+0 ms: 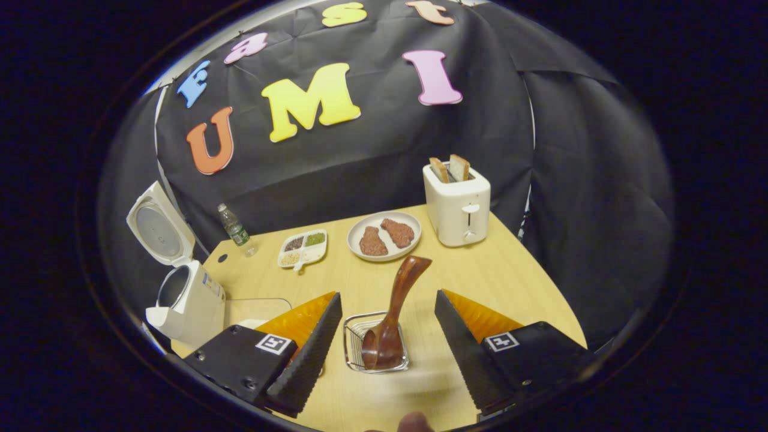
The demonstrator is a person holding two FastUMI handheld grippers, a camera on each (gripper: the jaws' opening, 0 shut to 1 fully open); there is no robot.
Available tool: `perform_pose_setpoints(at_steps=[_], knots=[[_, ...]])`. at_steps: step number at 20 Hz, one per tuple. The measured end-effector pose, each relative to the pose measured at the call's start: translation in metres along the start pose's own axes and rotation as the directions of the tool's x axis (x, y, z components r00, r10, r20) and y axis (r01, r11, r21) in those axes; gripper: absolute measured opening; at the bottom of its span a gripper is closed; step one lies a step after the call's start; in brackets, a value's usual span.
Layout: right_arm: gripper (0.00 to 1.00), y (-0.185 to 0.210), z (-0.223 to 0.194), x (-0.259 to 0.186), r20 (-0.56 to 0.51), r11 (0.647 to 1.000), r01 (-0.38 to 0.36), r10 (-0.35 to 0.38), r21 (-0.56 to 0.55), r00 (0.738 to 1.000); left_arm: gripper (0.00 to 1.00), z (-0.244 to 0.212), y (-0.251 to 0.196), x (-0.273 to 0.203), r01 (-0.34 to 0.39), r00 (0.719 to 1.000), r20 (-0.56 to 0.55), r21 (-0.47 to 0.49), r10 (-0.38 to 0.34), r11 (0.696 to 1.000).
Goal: Close the left gripper, press the button to open the rice cooker; take a wooden spoon from the chopstick holder with the right hand, scoop a spoonful of rice and pour it into the rice cooker, then put the wooden spoon back into the chopstick holder.
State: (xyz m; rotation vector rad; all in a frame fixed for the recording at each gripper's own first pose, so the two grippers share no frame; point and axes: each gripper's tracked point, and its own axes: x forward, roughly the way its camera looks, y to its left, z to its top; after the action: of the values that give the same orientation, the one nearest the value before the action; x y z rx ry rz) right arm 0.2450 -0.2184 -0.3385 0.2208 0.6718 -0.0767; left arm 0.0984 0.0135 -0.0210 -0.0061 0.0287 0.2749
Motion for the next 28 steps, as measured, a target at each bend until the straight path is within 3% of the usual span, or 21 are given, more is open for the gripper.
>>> perform_pose_setpoints(at_steps=[4,6,10,11,13,14,15,17,20,24,28], knots=[[0.99,-0.014,-0.013,0.036,-0.078,0.999,-0.018,0.02,0.028,0.997,0.94,-0.014,0.005,0.001,-0.075,0.996,-0.041,0.019,0.075,0.997],[0.93,-0.013,-0.012,0.049,-0.091,0.999,-0.042,0.044,0.025,0.995,0.94,-0.021,0.007,0.001,-0.106,0.991,-0.075,0.011,0.106,0.994],[0.7,-0.005,-0.021,0.077,-0.142,0.995,-0.096,0.098,0.021,0.985,0.94,-0.027,0.019,-0.003,-0.178,0.979,-0.098,0.018,0.179,0.984],[0.59,-0.002,-0.022,0.079,-0.155,0.994,-0.11,0.112,0.019,0.982,0.94,-0.029,0.021,-0.006,-0.189,0.976,-0.107,0.02,0.19,0.982],[0.49,0.0,-0.02,0.082,-0.156,0.992,-0.124,0.124,0.012,0.98,0.94,-0.028,0.026,-0.01,-0.211,0.971,-0.108,0.022,0.212,0.977],[0.49,0.001,-0.02,0.082,-0.154,0.992,-0.123,0.123,0.01,0.98,0.94,-0.028,0.028,-0.012,-0.219,0.97,-0.106,0.019,0.219,0.976],[0.33,0.0,-0.019,0.08,-0.155,0.993,-0.119,0.119,0.012,0.981,0.94,-0.028,0.03,-0.014,-0.223,0.969,-0.107,0.015,0.223,0.975],[0.22,0.001,-0.018,0.075,-0.158,0.992,-0.128,0.128,0.009,0.979,0.94,-0.03,0.033,-0.019,-0.227,0.968,-0.111,0.013,0.227,0.974],[0.22,0.01,-0.015,0.059,-0.139,0.991,-0.136,0.137,0.014,0.981,0.94,-0.028,0.037,-0.021,-0.215,0.972,-0.098,0.0,0.214,0.977],[0.12,0.016,0.005,0.032,-0.064,0.993,-0.107,0.104,-0.04,0.992,0.94,-0.026,0.047,-0.024,-0.179,0.981,-0.082,-0.008,0.178,0.984],[0.1,0.018,0.028,0.0,0.022,0.995,-0.025,0.027,-0.094,0.999,0.94,-0.019,0.064,-0.034,-0.143,0.989,-0.037,-0.028,0.142,0.989]])
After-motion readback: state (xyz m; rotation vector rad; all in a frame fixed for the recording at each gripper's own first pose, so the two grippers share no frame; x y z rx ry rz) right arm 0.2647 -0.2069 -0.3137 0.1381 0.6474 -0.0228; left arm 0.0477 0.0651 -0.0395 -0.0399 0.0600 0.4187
